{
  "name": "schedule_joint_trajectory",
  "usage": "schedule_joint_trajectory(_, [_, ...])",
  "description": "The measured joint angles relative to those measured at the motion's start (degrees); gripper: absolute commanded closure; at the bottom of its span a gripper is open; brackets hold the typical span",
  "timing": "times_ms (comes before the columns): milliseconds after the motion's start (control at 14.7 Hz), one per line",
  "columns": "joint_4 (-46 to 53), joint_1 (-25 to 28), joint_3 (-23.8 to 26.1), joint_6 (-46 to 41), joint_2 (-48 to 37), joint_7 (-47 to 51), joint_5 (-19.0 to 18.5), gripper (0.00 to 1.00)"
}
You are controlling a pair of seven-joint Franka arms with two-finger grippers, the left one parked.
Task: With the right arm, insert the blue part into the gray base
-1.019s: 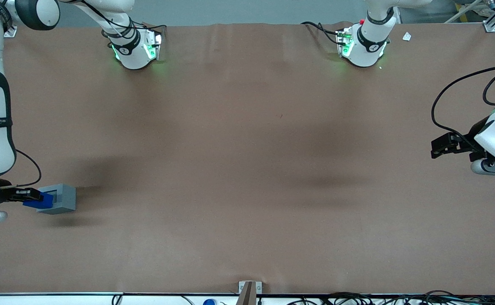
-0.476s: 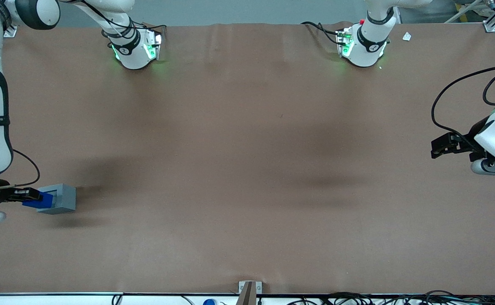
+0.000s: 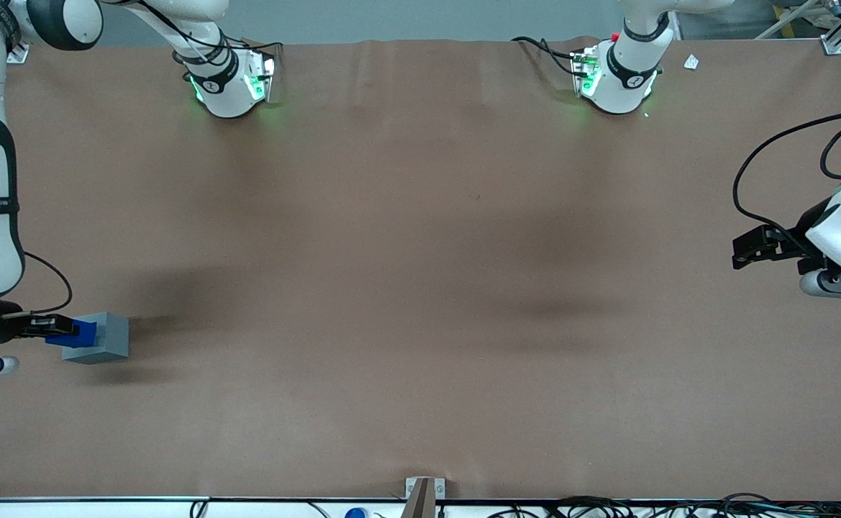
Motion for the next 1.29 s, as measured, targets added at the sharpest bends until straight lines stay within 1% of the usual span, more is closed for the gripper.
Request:
schedule_joint_trajectory(612, [-0.13, -0.02, -0.12, -0.53, 0.17, 3.18, -2.07, 1.0])
schedule_joint_trajectory(1291, [-0.3, 0.59, 0.0, -0.52, 0.71, 4.67, -2.37, 1.0])
